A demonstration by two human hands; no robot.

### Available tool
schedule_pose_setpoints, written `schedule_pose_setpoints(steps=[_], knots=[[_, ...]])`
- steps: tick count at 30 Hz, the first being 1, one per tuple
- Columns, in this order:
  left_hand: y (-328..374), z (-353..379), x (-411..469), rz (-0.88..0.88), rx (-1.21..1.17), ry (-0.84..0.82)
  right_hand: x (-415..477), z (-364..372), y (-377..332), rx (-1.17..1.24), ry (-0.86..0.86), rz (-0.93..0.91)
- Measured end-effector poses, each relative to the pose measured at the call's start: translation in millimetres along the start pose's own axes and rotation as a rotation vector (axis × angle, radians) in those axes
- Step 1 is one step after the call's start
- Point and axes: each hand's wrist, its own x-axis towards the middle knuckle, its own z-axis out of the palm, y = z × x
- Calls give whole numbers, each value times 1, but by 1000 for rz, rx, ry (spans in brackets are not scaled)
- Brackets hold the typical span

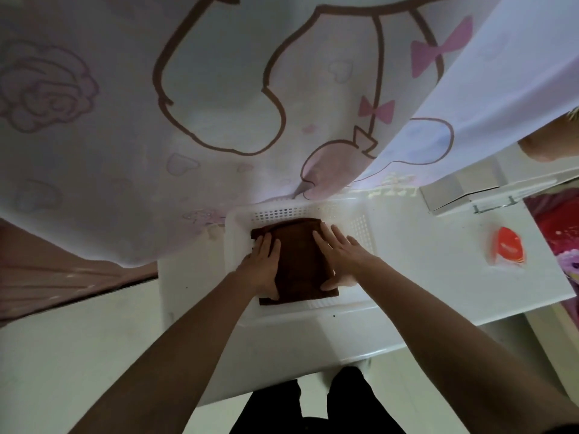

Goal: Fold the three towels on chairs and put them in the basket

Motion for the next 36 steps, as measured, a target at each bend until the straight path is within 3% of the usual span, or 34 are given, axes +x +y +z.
schedule_pose_setpoints(steps=[7,11,16,19,28,32,36], knots=[[-2,8,12,0,-19,36,7,11,6,19,23,25],[-2,0,0,16,-40,84,-13,1,4,218,134,103],[6,-18,-23,162,113,586,-66,-12,16,81,495,212],[31,-35,-41,253,164,785,-106,-12,22,36,652,314],[194,-52,-124,440,378,1083,-306,24,52,-55,935,721],[308,-28,-173,606,357,1105,-436,87,67,-25,995,900],[451,35,-229,890,380,1083,-591,188,68,-13,1067,1151]])
